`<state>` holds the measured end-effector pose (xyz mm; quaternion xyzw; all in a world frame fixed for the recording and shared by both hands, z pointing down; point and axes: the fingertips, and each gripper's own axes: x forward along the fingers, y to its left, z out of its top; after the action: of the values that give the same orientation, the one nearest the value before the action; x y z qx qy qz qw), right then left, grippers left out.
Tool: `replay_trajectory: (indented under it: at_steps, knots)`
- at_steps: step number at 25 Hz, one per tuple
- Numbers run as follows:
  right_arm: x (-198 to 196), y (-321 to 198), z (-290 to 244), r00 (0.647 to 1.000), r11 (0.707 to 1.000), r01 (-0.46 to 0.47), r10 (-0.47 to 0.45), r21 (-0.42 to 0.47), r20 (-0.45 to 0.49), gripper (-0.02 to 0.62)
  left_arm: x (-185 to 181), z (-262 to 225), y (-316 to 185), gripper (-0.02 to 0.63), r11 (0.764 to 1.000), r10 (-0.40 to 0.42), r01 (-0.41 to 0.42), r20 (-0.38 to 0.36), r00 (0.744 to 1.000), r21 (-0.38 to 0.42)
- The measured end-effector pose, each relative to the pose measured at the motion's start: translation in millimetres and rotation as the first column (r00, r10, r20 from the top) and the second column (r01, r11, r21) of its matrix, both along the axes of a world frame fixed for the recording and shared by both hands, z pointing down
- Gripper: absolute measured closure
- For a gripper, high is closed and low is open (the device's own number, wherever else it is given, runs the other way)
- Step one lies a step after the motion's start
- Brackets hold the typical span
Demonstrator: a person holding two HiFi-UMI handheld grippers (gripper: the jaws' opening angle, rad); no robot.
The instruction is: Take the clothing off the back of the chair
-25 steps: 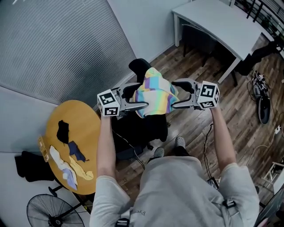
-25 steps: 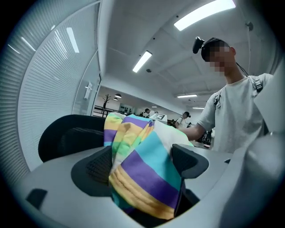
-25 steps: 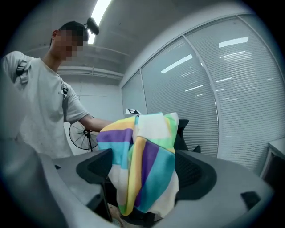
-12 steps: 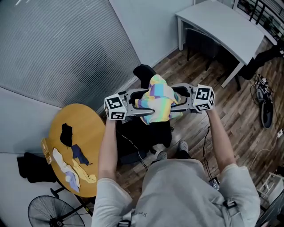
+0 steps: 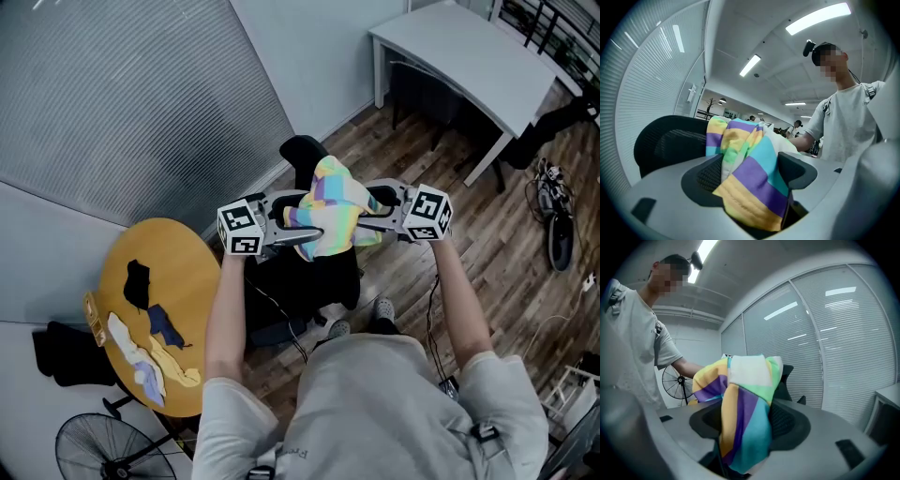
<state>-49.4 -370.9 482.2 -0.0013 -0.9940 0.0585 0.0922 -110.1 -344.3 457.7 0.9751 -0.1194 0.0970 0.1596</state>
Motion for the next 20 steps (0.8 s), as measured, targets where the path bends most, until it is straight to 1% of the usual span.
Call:
replay_trajectory:
  at_steps: [3,5,7,11,15,20]
  knots:
    - [2.3,0.5,-0.9,0.999,0.999,-0.032,0.032,0.003,-0.005,0.35,-1.6,-1.6,2.1,0.256,1.0,-0.011,0.011,-0.008,1.0,-0.006]
    - [4.1,2.9,-0.1,0.999,0.999,-0.039,0.039,-0.011,-0.006,0.371,-2.8,-2.2,2.9,0.282,1.0,-0.024,0.024,-0.01,1.0,-0.002]
    - [5.0,4.8,0.2,0.999,0.999,-0.045,0.045,-0.021,-0.009,0.388,-5.1,-2.9,3.1,0.315,0.999,-0.044,0.044,-0.01,0.999,0.01]
    - [5.8,8.0,-1.0,0.998,0.998,-0.063,0.062,-0.012,-0.026,0.416,-8.4,-5.7,4.9,0.391,0.995,-0.087,0.087,-0.016,0.996,0.041]
    - [4.9,11.3,-1.6,0.996,0.997,-0.079,0.079,-0.021,-0.029,0.434,-9.5,-6.9,8.7,0.433,0.992,-0.117,0.118,-0.015,0.993,0.056]
    - [3.8,12.5,-2.7,0.994,0.994,-0.107,0.106,-0.023,-0.038,0.448,-8.3,-8.2,11.1,0.486,0.986,-0.144,0.143,0.01,0.989,0.081]
